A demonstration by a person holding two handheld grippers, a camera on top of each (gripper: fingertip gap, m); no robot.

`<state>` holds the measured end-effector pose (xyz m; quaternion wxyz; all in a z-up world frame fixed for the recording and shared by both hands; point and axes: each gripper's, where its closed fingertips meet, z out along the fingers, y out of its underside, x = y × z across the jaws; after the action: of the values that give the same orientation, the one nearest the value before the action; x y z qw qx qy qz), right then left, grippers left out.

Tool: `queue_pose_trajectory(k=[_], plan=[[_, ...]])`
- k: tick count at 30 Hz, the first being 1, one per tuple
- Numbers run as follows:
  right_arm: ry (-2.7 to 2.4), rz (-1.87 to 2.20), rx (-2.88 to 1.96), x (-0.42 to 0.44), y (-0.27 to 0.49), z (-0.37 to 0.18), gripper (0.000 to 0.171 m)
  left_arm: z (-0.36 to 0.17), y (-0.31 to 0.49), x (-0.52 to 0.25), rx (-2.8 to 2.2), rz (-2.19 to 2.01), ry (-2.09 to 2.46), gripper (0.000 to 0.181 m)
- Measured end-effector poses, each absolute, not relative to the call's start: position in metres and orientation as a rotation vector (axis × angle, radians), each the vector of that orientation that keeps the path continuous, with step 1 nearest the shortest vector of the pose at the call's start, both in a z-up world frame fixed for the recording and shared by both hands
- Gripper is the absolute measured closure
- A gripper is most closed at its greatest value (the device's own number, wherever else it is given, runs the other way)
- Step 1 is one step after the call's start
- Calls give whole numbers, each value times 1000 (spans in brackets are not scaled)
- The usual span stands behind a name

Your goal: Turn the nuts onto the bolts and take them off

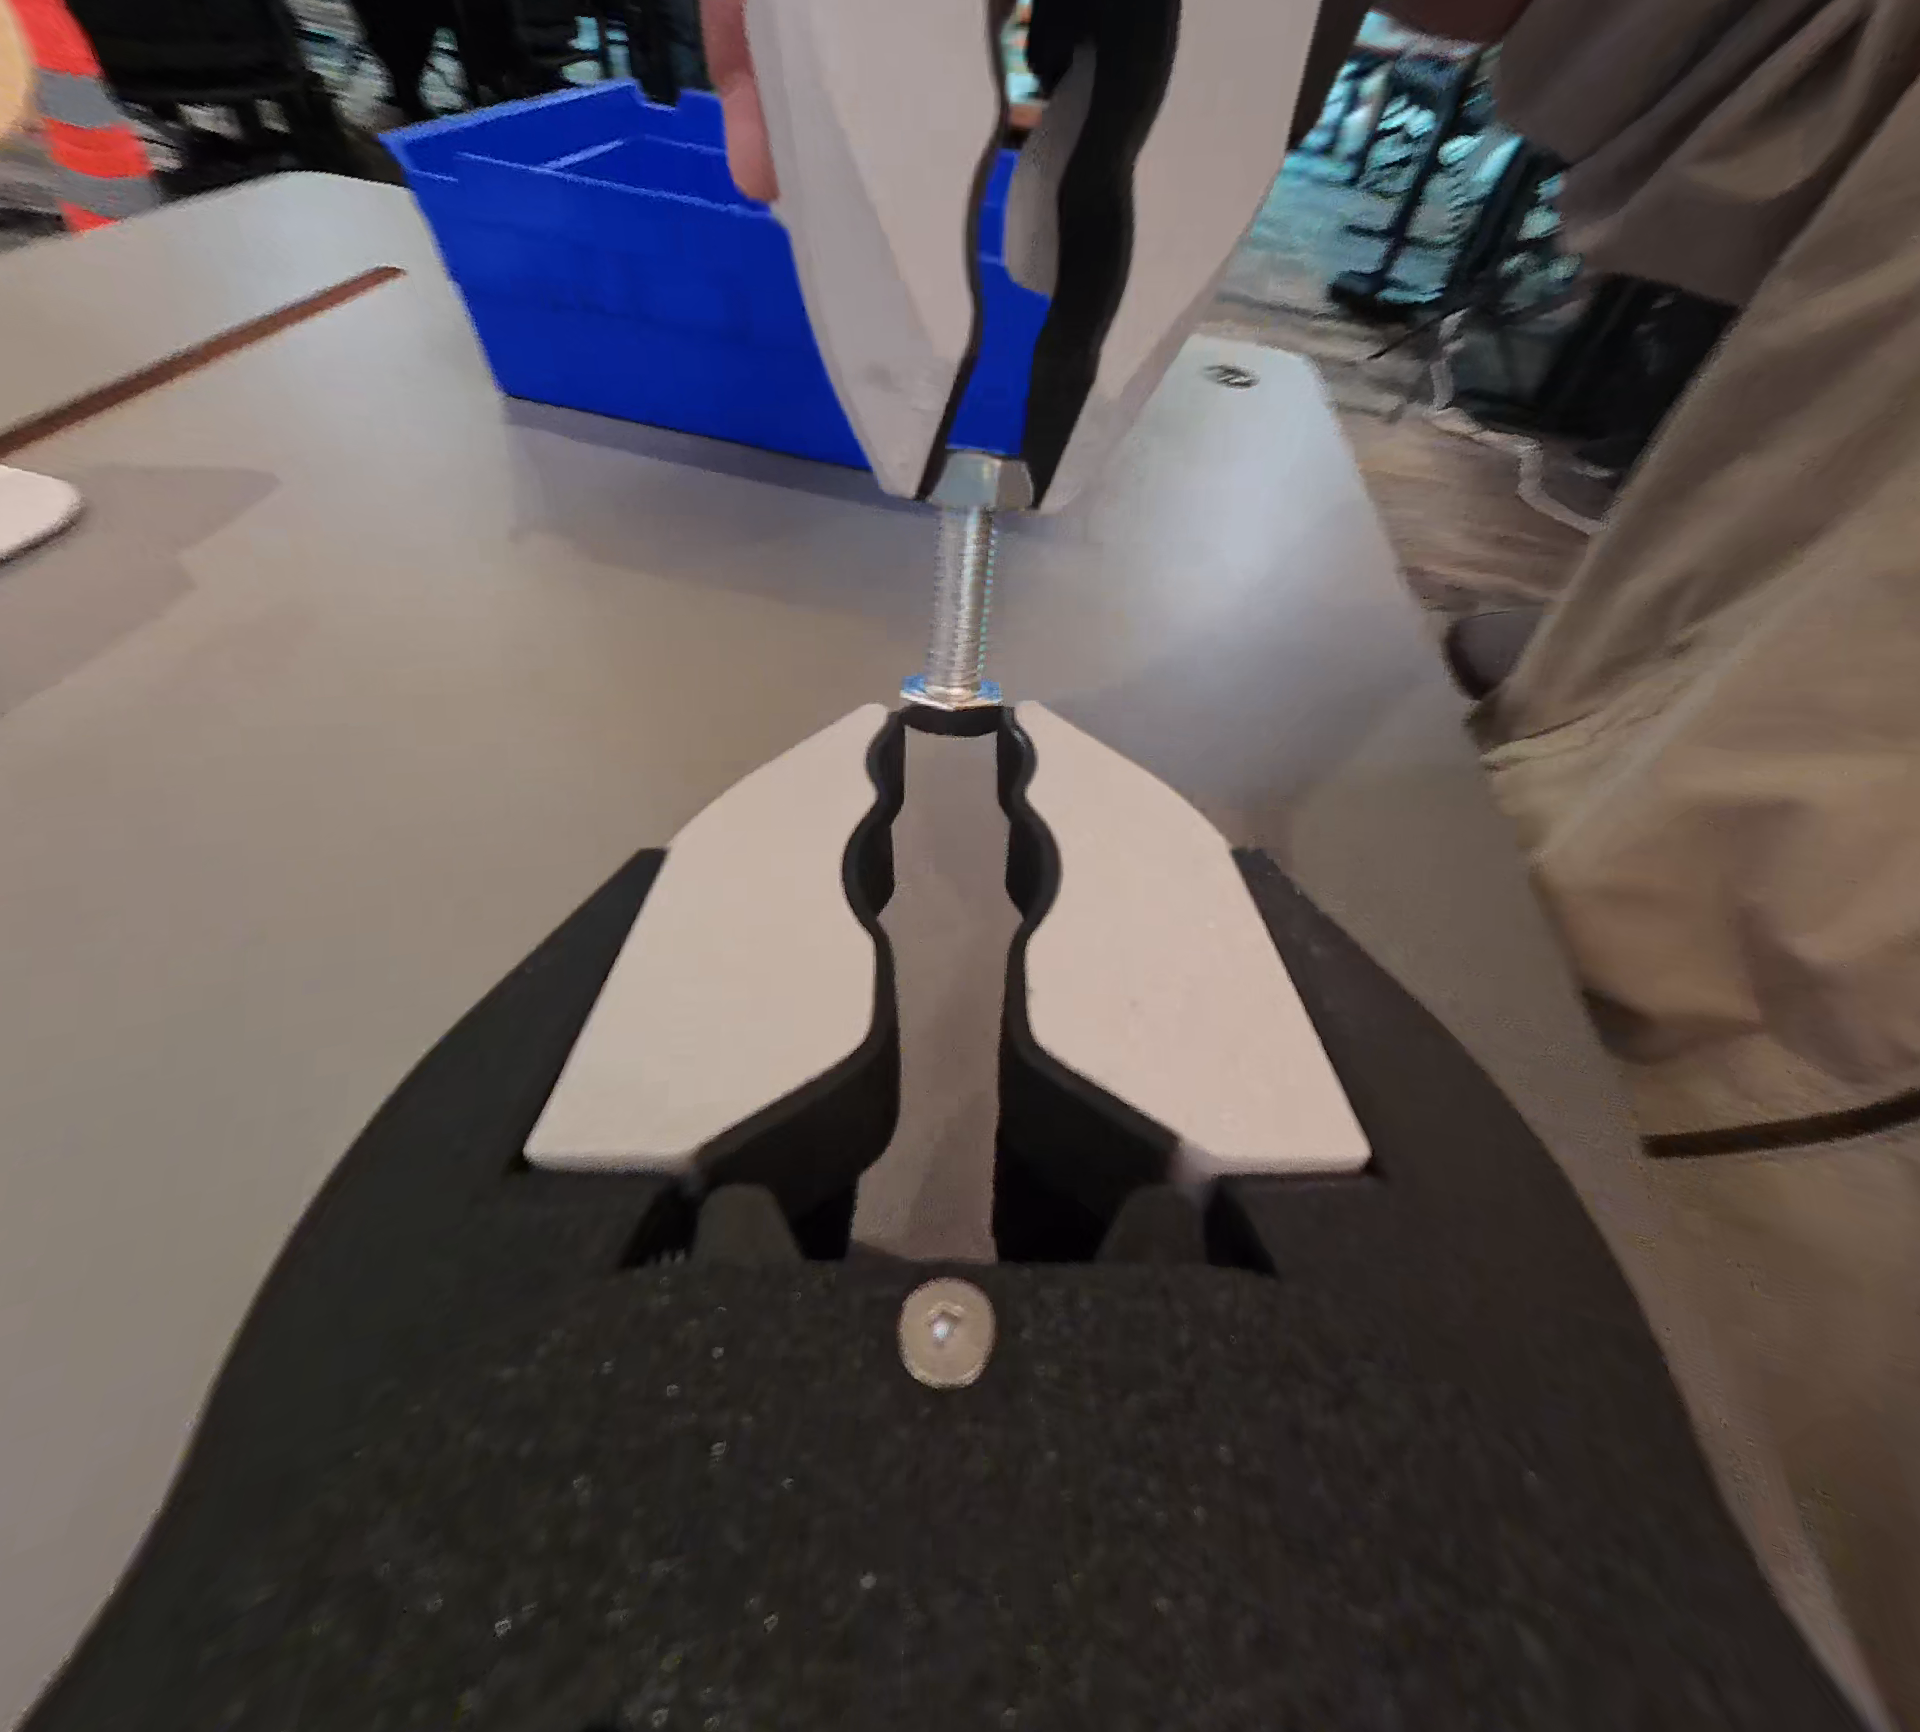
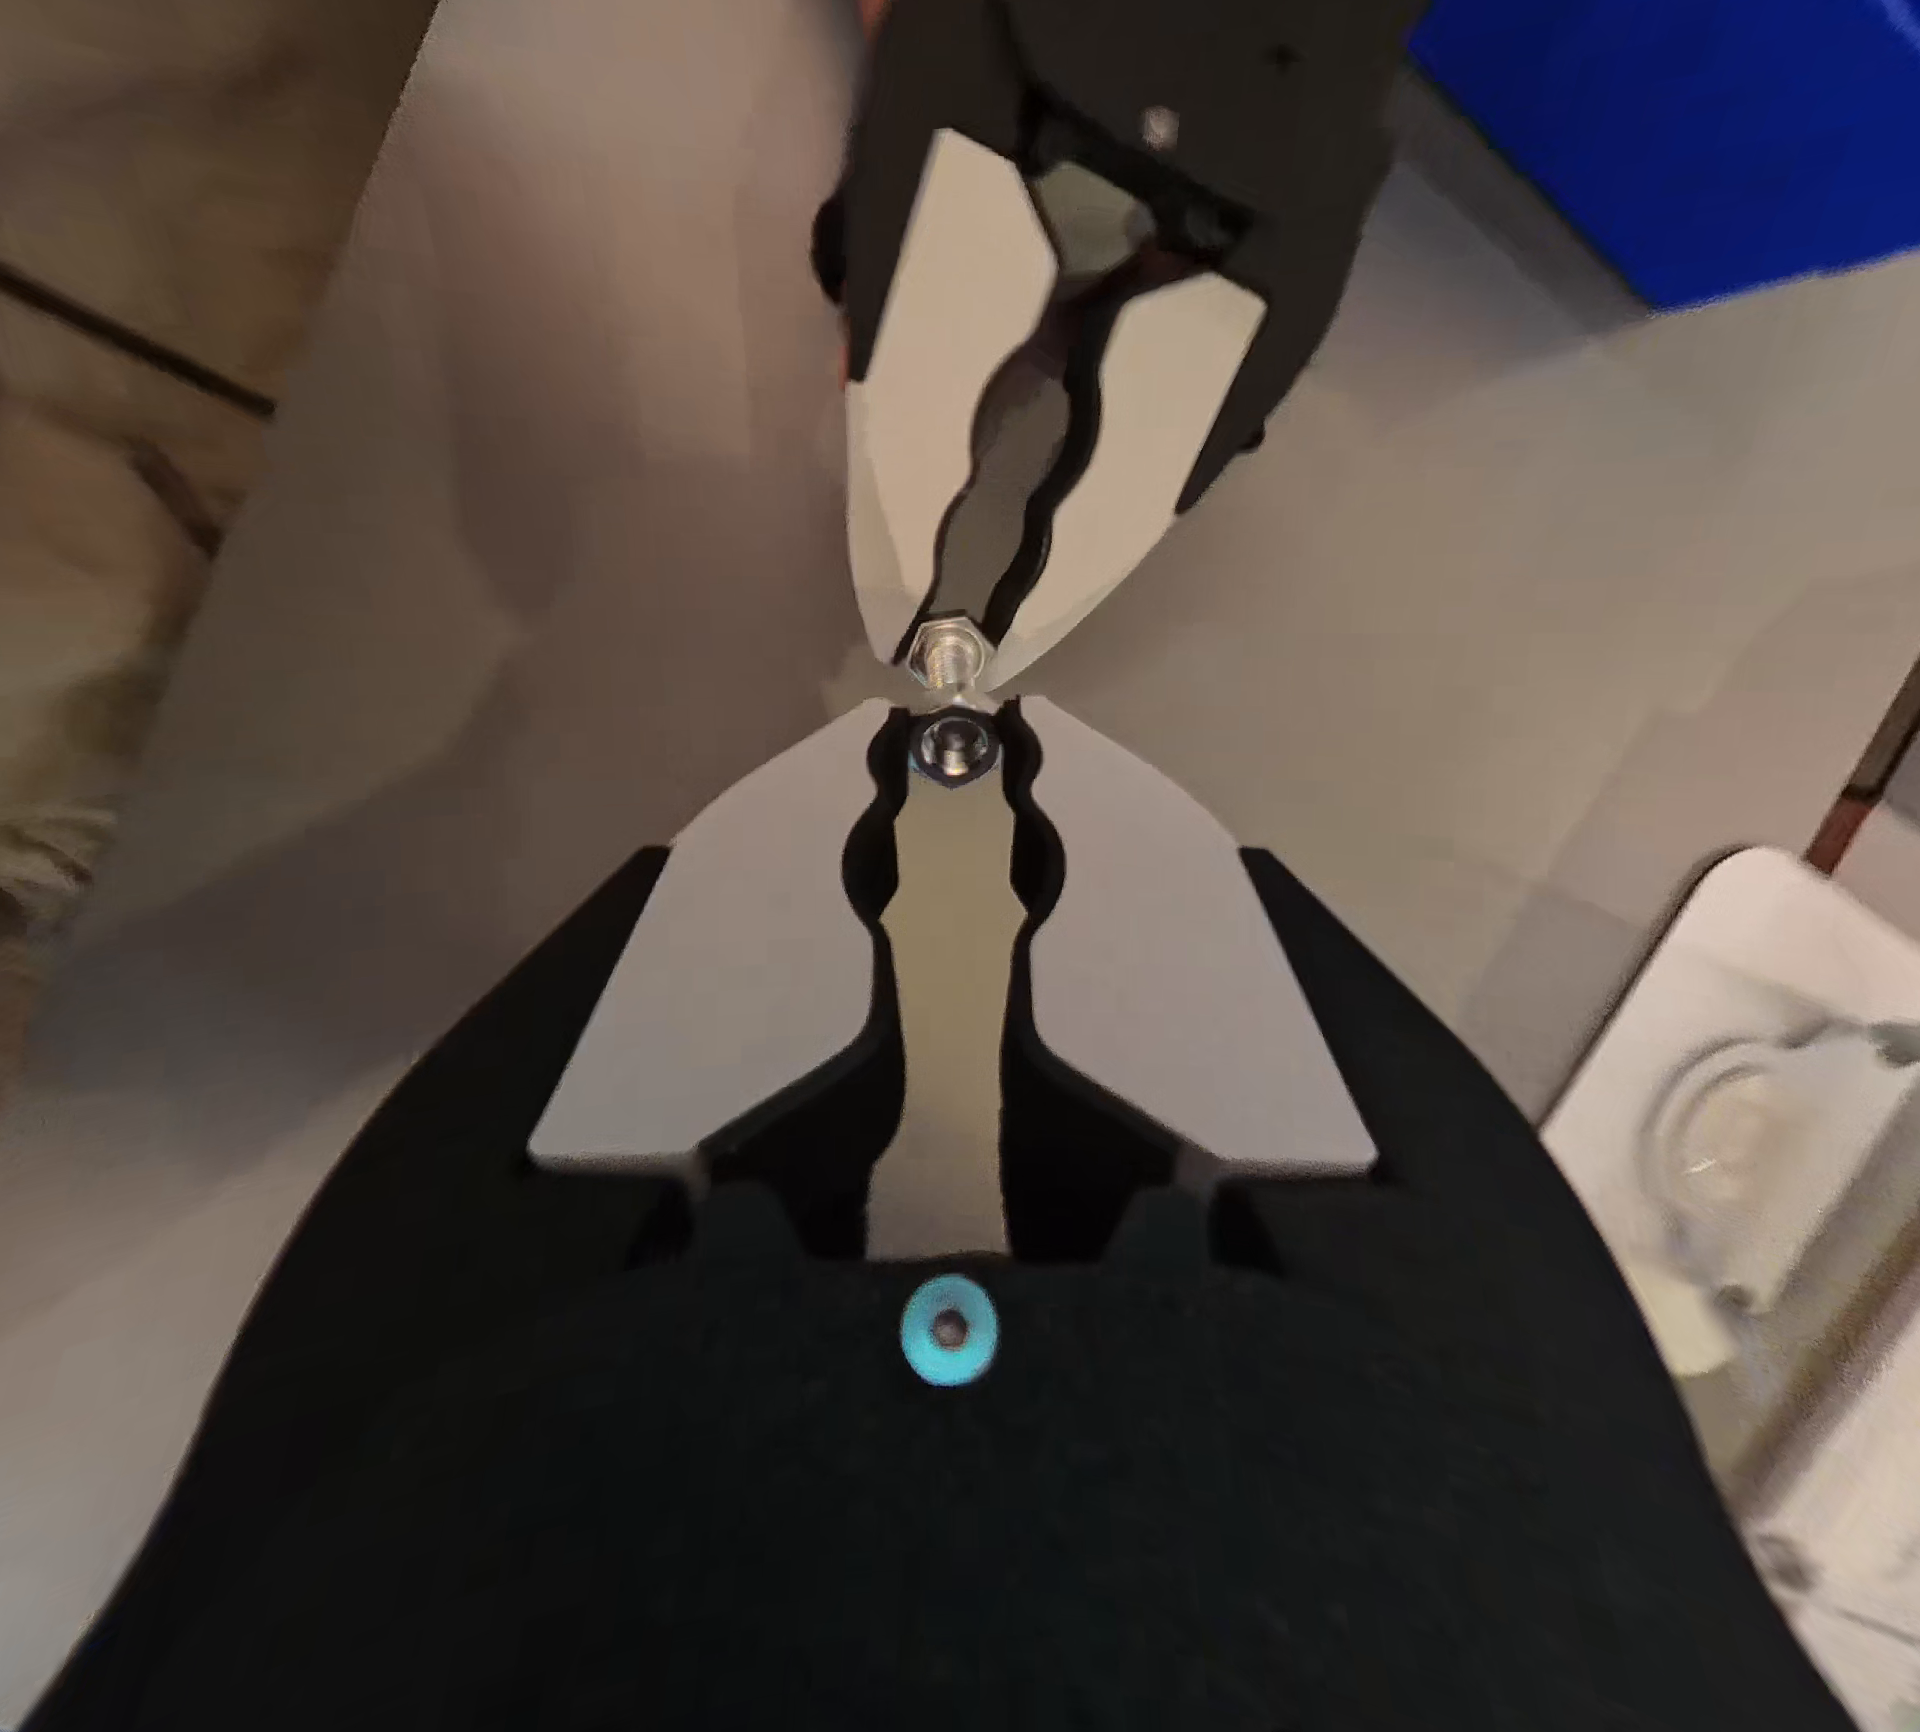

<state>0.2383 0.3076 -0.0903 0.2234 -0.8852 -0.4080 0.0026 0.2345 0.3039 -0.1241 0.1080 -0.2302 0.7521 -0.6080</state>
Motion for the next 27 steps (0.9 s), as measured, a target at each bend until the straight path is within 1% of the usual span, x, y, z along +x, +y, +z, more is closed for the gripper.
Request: queue_pose_trajectory(k=[1,9,12,18,23,27], plan=[[-1051,41,-2474,240,308,-91,154,-125,305,238,-671,-1728,2198,165],[-272,213,-2594,261,323,-93,154,-127,325,263,-755,-1417,2038,165],[-235,145,-2636,262,323,-98,154,-133,324,264,-781,-1410,2061,165],[-209,96,-2651,263,332,-92,154,-127,326,264,-874,-1601,2041,165],[-193,126,-2637,268,343,-84,153,-118,331,266,-954,-1756,1983,165],[-172,180,-2613,270,351,-80,148,-112,339,268,-1013,-1854,1937,165]])
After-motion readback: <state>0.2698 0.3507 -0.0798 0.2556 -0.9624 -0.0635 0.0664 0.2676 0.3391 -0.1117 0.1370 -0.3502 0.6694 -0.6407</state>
